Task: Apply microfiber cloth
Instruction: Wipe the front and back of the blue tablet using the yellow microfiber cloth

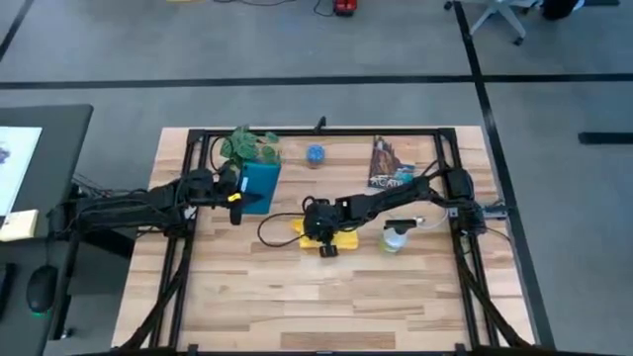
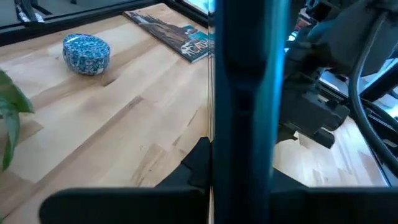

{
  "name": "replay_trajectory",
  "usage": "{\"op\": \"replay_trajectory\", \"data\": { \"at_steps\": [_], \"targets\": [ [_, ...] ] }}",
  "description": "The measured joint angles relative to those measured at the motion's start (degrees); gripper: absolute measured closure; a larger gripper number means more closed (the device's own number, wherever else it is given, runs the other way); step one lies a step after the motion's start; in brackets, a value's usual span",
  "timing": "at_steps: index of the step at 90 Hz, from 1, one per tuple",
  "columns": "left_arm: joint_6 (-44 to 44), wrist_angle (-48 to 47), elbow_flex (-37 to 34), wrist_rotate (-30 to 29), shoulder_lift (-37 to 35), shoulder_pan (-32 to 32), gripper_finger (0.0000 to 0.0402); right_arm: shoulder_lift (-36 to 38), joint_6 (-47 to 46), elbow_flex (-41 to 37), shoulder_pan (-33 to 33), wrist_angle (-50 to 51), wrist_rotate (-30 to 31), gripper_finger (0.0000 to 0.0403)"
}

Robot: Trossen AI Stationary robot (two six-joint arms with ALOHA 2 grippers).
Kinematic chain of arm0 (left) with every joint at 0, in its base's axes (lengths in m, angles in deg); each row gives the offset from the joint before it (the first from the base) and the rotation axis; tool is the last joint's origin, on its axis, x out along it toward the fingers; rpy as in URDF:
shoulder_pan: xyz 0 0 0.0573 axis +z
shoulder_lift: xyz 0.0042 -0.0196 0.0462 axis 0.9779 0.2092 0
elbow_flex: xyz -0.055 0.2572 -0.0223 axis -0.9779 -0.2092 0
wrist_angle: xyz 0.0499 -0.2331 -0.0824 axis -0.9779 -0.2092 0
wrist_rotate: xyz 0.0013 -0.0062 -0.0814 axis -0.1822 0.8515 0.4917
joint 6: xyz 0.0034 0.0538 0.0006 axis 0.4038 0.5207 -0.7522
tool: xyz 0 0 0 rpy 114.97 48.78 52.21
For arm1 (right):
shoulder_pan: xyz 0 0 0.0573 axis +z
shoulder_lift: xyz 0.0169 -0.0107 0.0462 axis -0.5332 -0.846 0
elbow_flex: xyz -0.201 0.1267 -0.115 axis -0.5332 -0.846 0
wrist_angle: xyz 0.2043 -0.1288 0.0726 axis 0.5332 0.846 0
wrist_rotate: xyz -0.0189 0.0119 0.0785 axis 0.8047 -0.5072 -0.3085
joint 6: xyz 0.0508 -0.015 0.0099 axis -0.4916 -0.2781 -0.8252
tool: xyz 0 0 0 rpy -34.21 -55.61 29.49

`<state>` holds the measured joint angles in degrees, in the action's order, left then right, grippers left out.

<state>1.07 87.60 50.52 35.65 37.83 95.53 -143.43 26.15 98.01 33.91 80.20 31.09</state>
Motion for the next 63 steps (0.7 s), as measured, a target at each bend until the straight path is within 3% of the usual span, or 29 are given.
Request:
{"op": "replay_trajectory", "data": {
  "at_steps": [6, 16, 30, 47, 63],
  "targets": [
    [-0.2, 0.1, 0.0, -0.6, 0.0, -0.4, 0.0391, 2.4, -0.2, 0.0, 0.6, -4.5, 4.7, 0.0394],
    [-1.6, 1.2, 0.0, -1.4, 0.1, -1.3, 0.0391, 9.3, 3.4, 0.4, 2.1, -11.2, 18.1, 0.0398],
    [-3.1, 7.7, 0.0, -1.5, 2.3, -3.7, 0.0391, 15.0, 13.6, 0.3, 3.4, -23.3, 31.3, 0.04],
    [-3.9, 19.5, 0.0, -4.6, 10.0, -8.1, 0.0391, 15.1, 25.9, 0.3, 3.7, -38.2, 32.6, 0.0401],
    [-5.3, 30.1, 0.1, -7.3, 19.5, -11.5, 0.0391, 11.6, 27.0, 0.6, 2.6, -39.3, 30.8, 0.0401]
  ]
}}
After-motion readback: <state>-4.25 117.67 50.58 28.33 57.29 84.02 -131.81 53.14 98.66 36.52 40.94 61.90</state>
